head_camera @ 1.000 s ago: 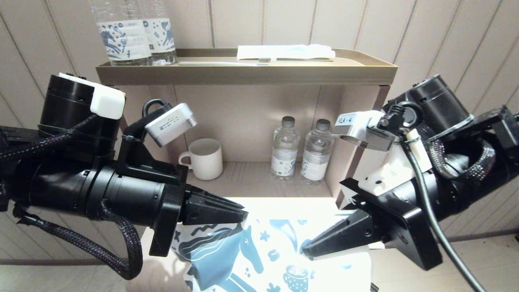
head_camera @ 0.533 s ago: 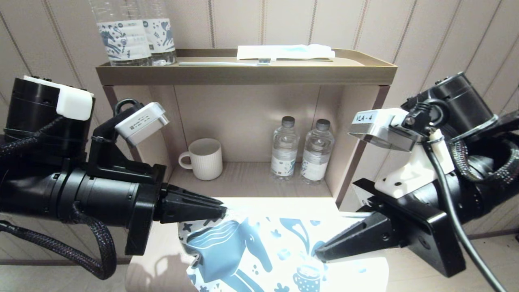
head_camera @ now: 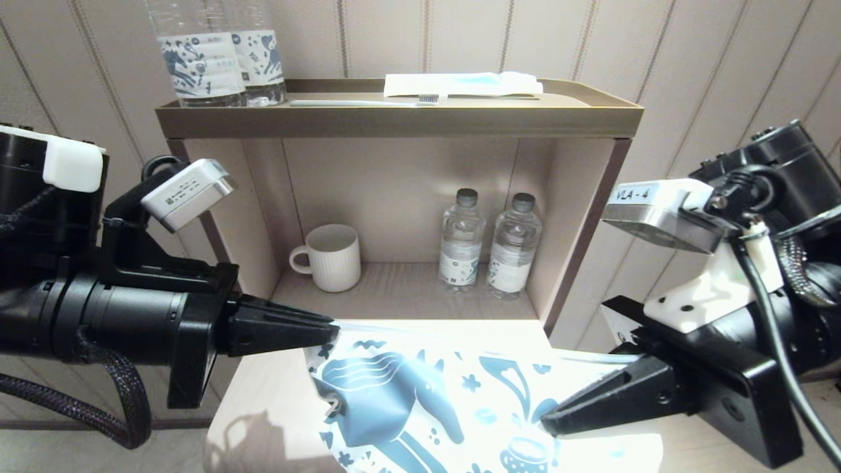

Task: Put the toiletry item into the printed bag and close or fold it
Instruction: Open the storage bag

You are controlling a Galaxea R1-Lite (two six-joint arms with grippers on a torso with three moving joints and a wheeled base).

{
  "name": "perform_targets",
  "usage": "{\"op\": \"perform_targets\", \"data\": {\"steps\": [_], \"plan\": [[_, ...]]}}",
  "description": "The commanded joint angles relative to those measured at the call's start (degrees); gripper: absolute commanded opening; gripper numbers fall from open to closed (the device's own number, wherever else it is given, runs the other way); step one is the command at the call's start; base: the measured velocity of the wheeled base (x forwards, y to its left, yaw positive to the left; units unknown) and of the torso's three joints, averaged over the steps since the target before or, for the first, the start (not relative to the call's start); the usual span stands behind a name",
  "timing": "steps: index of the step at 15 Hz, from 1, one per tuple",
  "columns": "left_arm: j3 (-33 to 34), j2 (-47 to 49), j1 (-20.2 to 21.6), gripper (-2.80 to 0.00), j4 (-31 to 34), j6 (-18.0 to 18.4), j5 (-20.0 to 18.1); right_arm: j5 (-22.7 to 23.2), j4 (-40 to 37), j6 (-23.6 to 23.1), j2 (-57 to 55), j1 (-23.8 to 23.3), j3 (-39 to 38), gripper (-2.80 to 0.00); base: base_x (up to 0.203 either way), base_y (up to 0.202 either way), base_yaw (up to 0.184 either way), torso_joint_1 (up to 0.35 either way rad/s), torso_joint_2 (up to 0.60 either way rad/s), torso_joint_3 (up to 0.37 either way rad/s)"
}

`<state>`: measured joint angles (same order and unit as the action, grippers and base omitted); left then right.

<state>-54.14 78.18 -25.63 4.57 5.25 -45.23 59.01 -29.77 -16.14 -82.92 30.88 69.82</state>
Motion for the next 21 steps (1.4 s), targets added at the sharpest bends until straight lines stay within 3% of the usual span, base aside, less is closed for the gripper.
{"op": "perform_targets", "data": {"steps": [1,4,9,12,21], "plan": [[0.04,-0.44,0.76,-2.80,0.00,0.02,-0.39,0.31,-0.11,-0.11,0.83,-0.38,-0.57,-2.80,0.000,0.000,0.000,0.000,0.00,0.000],[-0.17,0.12,0.67,-2.80,0.09,0.02,-0.73,0.31,-0.11,-0.11,0.72,-0.11,-0.30,-2.80,0.000,0.000,0.000,0.000,0.00,0.000],[-2.72,0.57,0.31,-2.80,0.26,-0.23,-6.69,0.31,0.13,-0.06,-0.83,0.32,0.79,-2.80,0.000,0.000,0.000,0.000,0.00,0.000],[-3.84,1.01,-1.57,-2.80,0.31,-0.51,-6.85,0.37,4.52,1.03,-3.66,1.20,2.07,-2.80,0.000,0.000,0.000,0.000,0.00,0.000],[-5.18,3.38,-3.91,-2.80,-0.59,-0.07,-6.00,-0.13,5.16,1.38,-11.30,1.38,6.90,-2.80,0.000,0.000,0.000,0.000,0.00,0.000]]}}
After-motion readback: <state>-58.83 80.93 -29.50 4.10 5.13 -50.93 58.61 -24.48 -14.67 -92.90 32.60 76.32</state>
